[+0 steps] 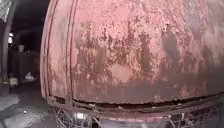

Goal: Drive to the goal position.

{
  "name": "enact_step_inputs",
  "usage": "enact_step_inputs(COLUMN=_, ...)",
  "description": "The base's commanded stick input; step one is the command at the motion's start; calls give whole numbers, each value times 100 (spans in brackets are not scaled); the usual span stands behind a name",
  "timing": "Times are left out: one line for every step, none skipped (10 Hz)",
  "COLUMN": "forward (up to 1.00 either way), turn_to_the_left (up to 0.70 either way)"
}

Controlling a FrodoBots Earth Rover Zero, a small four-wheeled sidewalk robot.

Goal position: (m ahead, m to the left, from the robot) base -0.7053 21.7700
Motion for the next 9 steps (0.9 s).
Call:
enact_step_inputs(forward=0, turn_to_the_left=-70)
enact_step_inputs(forward=0, turn_to_the_left=-70)
enact_step_inputs(forward=0, turn_to_the_left=-70)
enact_step_inputs(forward=0, turn_to_the_left=-70)
enact_step_inputs(forward=0, turn_to_the_left=-70)
enact_step_inputs(forward=0, turn_to_the_left=-70)
enact_step_inputs(forward=0, turn_to_the_left=-70)
enact_step_inputs(forward=0, turn_to_the_left=-70)
enact_step_inputs(forward=0, turn_to_the_left=-70)
